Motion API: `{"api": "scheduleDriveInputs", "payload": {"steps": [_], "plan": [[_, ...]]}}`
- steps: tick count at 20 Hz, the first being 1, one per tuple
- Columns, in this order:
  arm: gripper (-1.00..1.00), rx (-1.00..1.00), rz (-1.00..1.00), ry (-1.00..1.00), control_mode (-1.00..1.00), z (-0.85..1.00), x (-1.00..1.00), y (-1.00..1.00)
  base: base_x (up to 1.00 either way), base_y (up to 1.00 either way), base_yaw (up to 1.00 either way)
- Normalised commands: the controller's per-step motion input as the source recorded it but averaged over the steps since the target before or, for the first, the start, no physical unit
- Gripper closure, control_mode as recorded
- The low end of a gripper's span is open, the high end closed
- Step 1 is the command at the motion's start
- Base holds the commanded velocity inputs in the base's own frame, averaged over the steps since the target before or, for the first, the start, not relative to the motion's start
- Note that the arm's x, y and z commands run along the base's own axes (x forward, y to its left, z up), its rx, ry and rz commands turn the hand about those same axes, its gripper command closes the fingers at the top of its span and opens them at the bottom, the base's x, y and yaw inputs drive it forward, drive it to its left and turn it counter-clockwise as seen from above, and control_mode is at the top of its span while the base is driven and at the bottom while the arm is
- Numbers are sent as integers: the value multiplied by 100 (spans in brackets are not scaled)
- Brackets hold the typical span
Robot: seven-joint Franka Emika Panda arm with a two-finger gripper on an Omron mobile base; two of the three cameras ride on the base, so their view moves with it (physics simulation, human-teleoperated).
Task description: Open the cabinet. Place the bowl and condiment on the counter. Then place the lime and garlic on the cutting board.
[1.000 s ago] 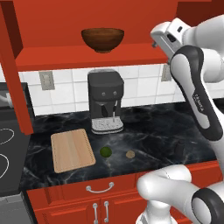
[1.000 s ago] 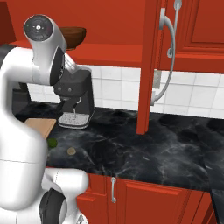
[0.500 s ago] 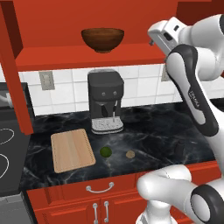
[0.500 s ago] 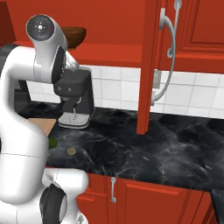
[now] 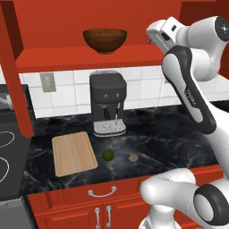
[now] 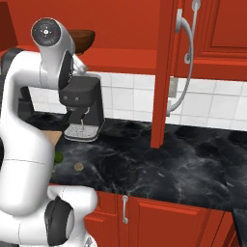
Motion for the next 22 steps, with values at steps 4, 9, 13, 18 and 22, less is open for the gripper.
{"api": "scheduleDriveInputs", "payload": {"steps": [4,9,13,18,22], "plan": [[-100,0,0,-1,-100,1,23,6,0,0,0],[-100,0,0,0,-100,12,9,0,0,0,0],[-100,0,0,0,-100,28,3,0,0,0,0],[-100,0,0,0,-100,11,7,1,0,0,0],[-100,0,0,1,-100,-1,18,9,0,0,0]]}}
